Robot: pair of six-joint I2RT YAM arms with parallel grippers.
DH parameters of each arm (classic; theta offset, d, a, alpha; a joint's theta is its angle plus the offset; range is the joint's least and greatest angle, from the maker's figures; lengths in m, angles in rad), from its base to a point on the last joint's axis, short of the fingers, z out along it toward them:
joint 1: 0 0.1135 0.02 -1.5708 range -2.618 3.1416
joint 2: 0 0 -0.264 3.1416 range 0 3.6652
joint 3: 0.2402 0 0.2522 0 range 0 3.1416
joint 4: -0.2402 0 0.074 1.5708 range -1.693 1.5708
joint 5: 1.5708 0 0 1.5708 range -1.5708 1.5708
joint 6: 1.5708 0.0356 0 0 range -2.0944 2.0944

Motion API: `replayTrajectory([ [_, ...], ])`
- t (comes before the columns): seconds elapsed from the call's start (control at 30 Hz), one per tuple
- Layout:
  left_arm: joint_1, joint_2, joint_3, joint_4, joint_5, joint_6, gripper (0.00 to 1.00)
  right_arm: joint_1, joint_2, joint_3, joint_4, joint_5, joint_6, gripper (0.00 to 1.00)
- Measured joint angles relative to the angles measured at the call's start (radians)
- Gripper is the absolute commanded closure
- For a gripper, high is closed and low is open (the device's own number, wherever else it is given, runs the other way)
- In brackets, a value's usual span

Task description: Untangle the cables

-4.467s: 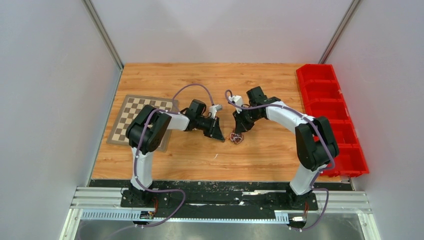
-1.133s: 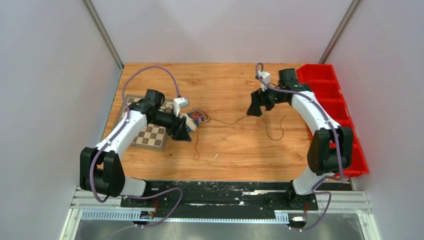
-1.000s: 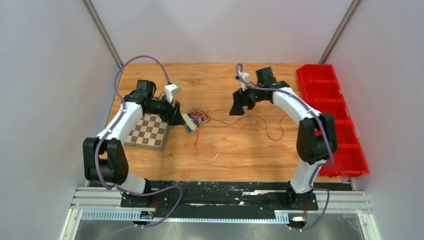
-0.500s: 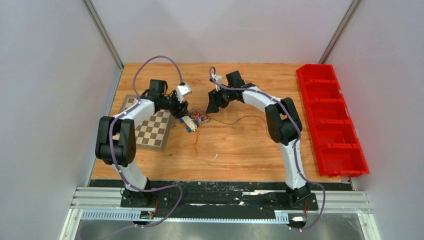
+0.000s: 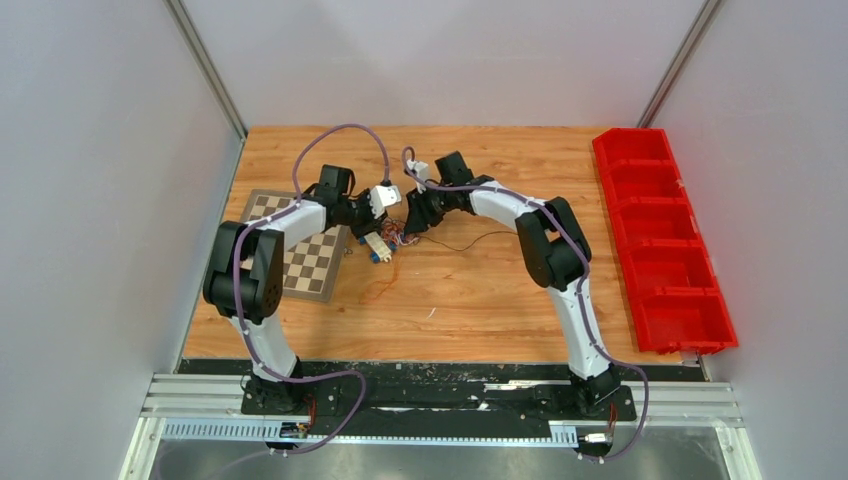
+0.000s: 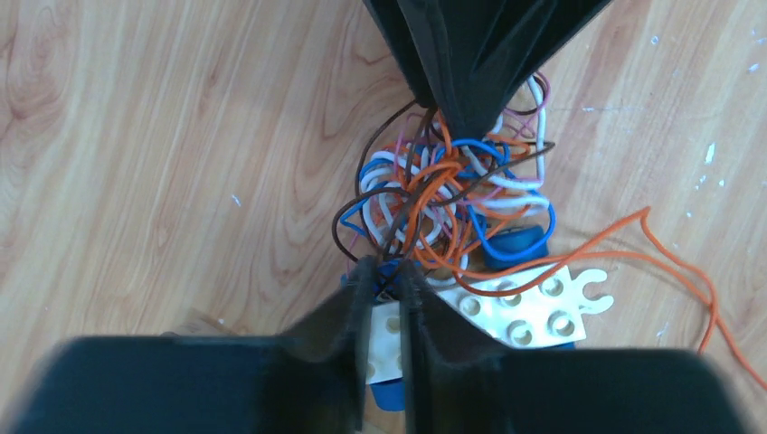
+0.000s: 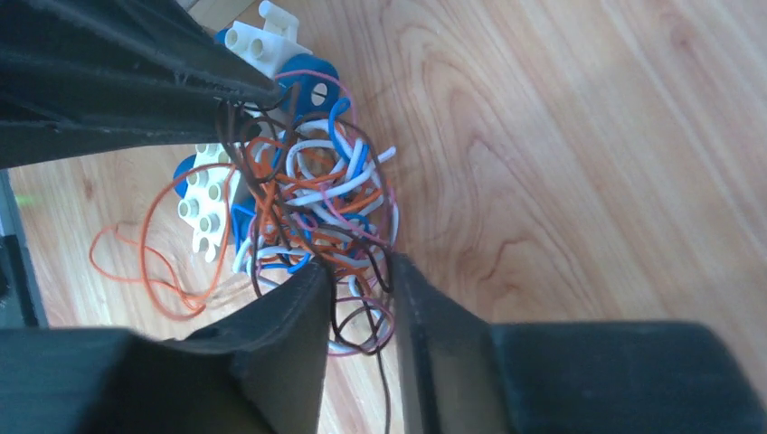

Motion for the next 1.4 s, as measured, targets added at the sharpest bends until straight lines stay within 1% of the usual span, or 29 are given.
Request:
replayTrajectory([
  [0.03, -0.003, 0.000, -0.001, 0.002, -0.007, 0.004, 0.96, 0.004, 0.004, 0.000, 0.000, 0.009, 0.003, 0.92],
  [0.07, -0.007, -0.001, -0.005, 0.010, -0.014, 0.003, 1.00, 0.005, 0.005, 0.000, 0.000, 0.022, 0.002, 0.99],
  [0.1, -0.011, -0.003, -0.008, 0.016, -0.021, -0.003, 1.00, 0.006, 0.004, -0.002, 0.001, 0.037, 0.002, 1.00],
  [0.2, -0.017, -0.028, -0.027, 0.029, -0.048, -0.043, 1.00, 0.005, -0.023, -0.042, 0.016, 0.106, 0.009, 1.00],
  [0.3, -0.009, -0.102, -0.044, 0.027, -0.055, -0.107, 1.00, -0.010, -0.098, -0.142, 0.027, 0.195, 0.008, 1.00],
  [0.37, 0.007, -0.166, -0.054, 0.022, -0.052, -0.148, 1.00, -0.037, -0.183, -0.235, 0.025, 0.267, 0.000, 1.00],
  [0.5, 0.106, -0.318, -0.071, 0.004, -0.036, -0.225, 1.00, -0.132, -0.346, -0.349, 0.021, 0.366, -0.029, 1.00],
  [0.57, 0.167, -0.391, -0.079, -0.007, -0.034, -0.254, 1.00, -0.205, -0.426, -0.389, 0.023, 0.415, -0.053, 1.00],
  [0.73, 0.307, -0.511, -0.083, -0.050, -0.032, -0.293, 1.00, -0.388, -0.536, -0.478, 0.013, 0.501, -0.127, 1.00],
  [0.87, 0.416, -0.555, -0.068, -0.115, 0.002, -0.296, 1.00, -0.522, -0.553, -0.526, -0.023, 0.512, -0.190, 1.00],
  [1.03, 0.497, -0.558, -0.032, -0.175, 0.008, -0.285, 1.00, -0.632, -0.565, -0.541, -0.063, 0.517, -0.252, 1.00],
  [1.2, 0.517, -0.559, -0.027, -0.206, 0.000, -0.271, 1.00, -0.706, -0.611, -0.540, -0.093, 0.512, -0.298, 1.00],
  [1.4, 0.527, -0.546, -0.015, -0.215, -0.042, -0.270, 1.00, -0.730, -0.647, -0.506, -0.130, 0.488, -0.333, 1.00],
])
